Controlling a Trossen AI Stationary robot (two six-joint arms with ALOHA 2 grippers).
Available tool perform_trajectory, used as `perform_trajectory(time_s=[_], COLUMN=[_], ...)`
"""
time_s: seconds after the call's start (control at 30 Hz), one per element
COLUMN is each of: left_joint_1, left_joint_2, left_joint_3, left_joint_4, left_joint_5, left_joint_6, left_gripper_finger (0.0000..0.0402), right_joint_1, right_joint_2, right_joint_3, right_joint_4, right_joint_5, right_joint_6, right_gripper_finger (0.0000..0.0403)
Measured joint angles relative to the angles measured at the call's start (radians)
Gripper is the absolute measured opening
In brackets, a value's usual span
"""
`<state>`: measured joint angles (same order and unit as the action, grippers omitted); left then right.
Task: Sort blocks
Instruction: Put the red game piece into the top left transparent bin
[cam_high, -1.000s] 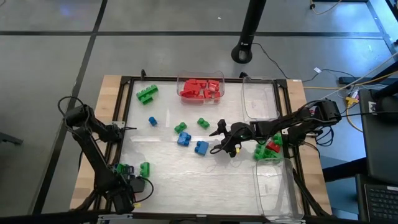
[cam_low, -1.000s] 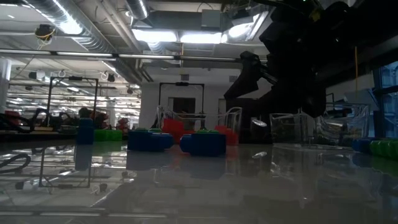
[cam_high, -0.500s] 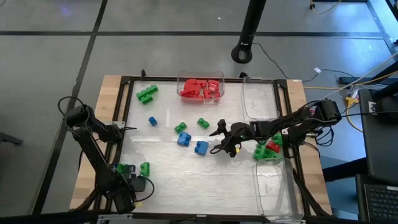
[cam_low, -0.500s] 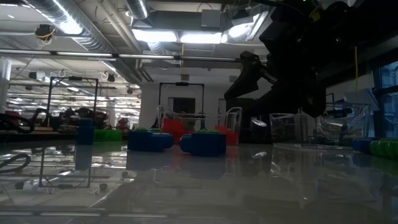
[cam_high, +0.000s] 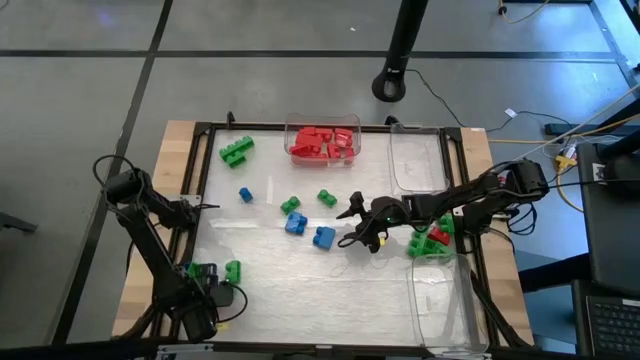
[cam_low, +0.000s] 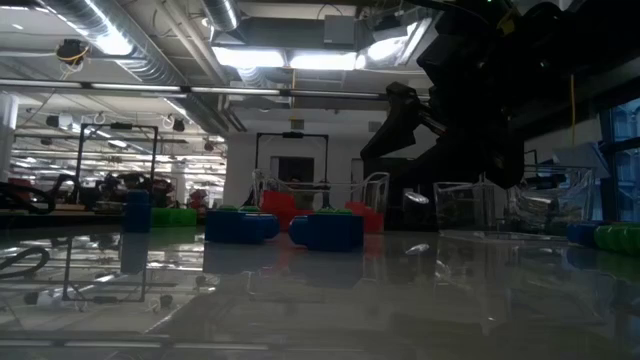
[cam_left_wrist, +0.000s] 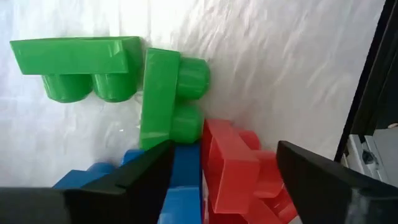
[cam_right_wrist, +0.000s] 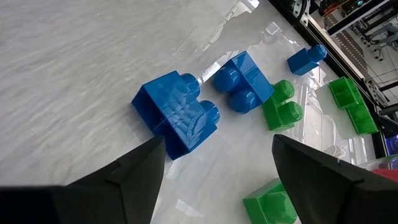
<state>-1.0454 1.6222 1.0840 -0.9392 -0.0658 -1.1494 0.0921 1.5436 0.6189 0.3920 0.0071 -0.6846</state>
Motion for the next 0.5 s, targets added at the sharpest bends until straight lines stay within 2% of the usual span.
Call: perform_trajectory(time_s=[0.13, 0.27, 0.5], left_joint_1=[0.000, 0.000, 0.000], left_joint_2=[0.000, 0.000, 0.000], left_joint_3=[0.000, 0.000, 0.000], left_joint_4=[0.019, 0.037, 0.063], left_joint_5=[0.050, 0.112, 0.115], left_joint_6=[-0.015, -0.026, -0.048], left_gripper_finger=[0.0309, 0.0317, 0.0318], right_joint_1=[0.000, 0.000, 0.000], right_joint_2=[0.000, 0.000, 0.000], right_joint_3=[0.000, 0.000, 0.000], right_joint_4=[0.000, 0.000, 0.000], right_joint_5=[0.000, 0.000, 0.000], right_joint_6=[0.000, 0.000, 0.004], right_gripper_finger=[0.0293, 0.0293, 0.0293])
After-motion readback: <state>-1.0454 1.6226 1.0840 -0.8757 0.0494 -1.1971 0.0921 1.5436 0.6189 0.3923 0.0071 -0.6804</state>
